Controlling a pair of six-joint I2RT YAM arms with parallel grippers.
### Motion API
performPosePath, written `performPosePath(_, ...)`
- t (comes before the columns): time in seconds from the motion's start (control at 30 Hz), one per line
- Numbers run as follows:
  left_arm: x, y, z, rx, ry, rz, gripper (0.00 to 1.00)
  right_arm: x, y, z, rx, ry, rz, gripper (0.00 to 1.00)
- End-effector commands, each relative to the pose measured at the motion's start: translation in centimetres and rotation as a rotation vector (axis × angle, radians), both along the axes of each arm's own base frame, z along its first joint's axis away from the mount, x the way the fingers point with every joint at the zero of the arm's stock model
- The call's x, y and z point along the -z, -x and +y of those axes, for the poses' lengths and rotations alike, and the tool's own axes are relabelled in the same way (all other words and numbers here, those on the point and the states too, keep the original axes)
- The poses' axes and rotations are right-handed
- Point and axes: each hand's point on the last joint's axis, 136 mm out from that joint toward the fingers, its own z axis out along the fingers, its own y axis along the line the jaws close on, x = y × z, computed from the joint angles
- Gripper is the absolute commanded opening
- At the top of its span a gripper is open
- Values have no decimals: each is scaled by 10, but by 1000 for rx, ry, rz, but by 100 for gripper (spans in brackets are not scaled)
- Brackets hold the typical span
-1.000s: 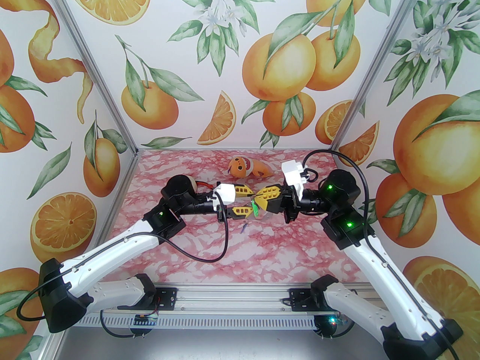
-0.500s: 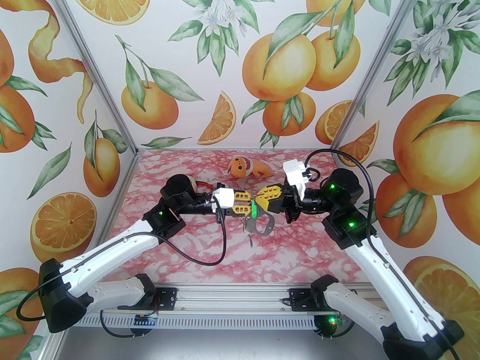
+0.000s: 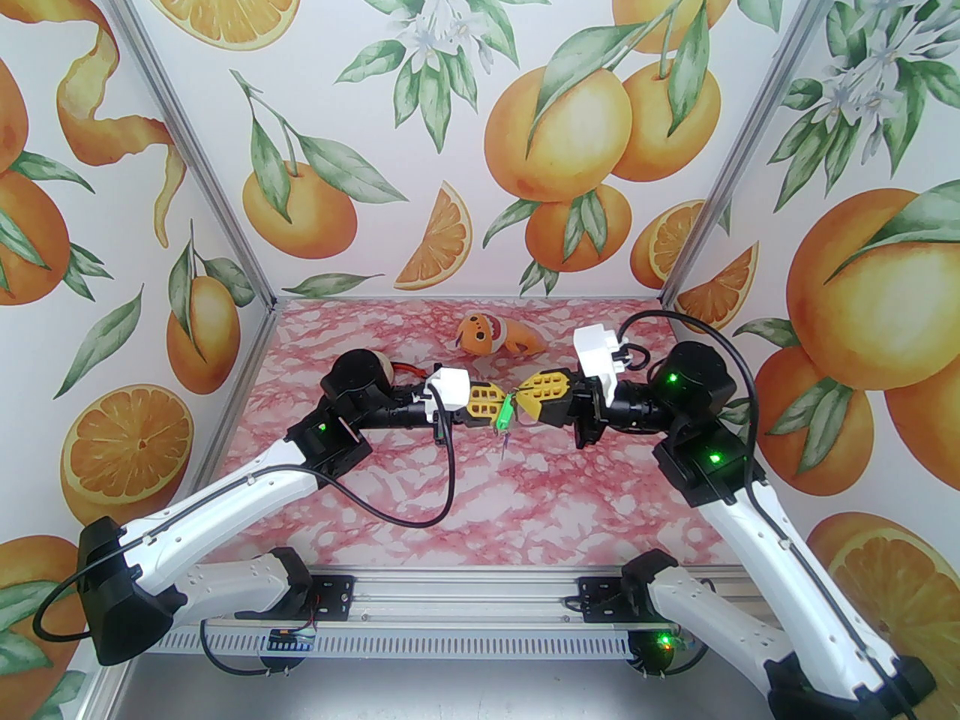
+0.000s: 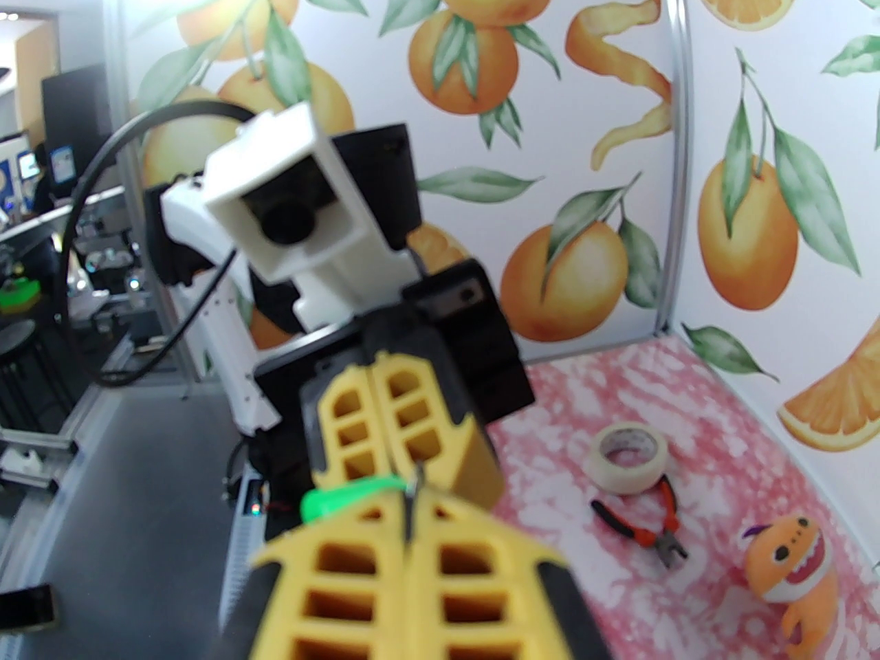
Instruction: Remove the keys from the keyring
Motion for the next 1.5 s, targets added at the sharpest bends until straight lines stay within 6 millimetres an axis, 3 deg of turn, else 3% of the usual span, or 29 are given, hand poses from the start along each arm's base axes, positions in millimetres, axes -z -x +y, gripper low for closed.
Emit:
performPosePath(0.0,-15,-11,4,-67,25,29,0,-8,8,-4,21,22,-76,0)
performPosePath(0.47,-26,-16,4,-86,-4,92,0,8,16,0,69,165,-172,0)
performPosePath(1.0,-42,-10,5,-61,-43,100,0,55,8,3,201,494,-330,0)
performPosePath(1.27,-23,-6,3,-26,-55,91,2,9,9,12,229,281,-324,0)
performPosePath(1.47,-3,3,11,-23,-47,17,24,-9,20,8,145,143,-254,0)
